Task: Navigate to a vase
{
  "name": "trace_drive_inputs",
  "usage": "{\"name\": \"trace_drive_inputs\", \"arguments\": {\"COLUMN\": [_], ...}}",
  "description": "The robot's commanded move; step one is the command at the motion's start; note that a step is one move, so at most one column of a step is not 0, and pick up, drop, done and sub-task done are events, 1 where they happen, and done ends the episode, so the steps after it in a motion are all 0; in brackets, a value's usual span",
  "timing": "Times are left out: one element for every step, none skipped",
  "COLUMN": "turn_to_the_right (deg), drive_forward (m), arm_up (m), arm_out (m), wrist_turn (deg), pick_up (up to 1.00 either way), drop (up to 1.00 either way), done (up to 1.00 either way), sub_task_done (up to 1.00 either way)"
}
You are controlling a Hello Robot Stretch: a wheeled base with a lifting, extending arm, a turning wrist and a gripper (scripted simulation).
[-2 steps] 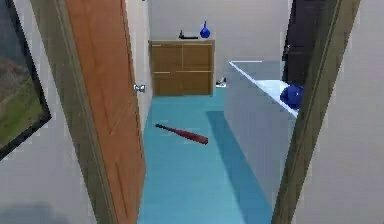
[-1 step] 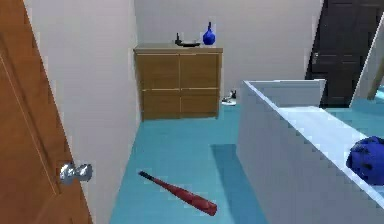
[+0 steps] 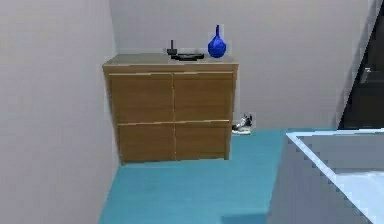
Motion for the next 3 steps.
{"name": "trace_drive_inputs", "arguments": {"turn_to_the_right": [0.0, 0.0, 15.0], "drive_forward": [1.00, 0.25, 0.00], "arm_up": [0.00, 0.00, 0.00], "arm_out": [0.00, 0.00, 0.00], "wrist_turn": [0.0, 0.0, 0.0], "pick_up": [0.00, 0.00, 0.00], "drop": [0.00, 0.00, 0.00], "done": [0.00, 0.00, 0.00], "sub_task_done": [0.00, 0.00, 0.00]}}
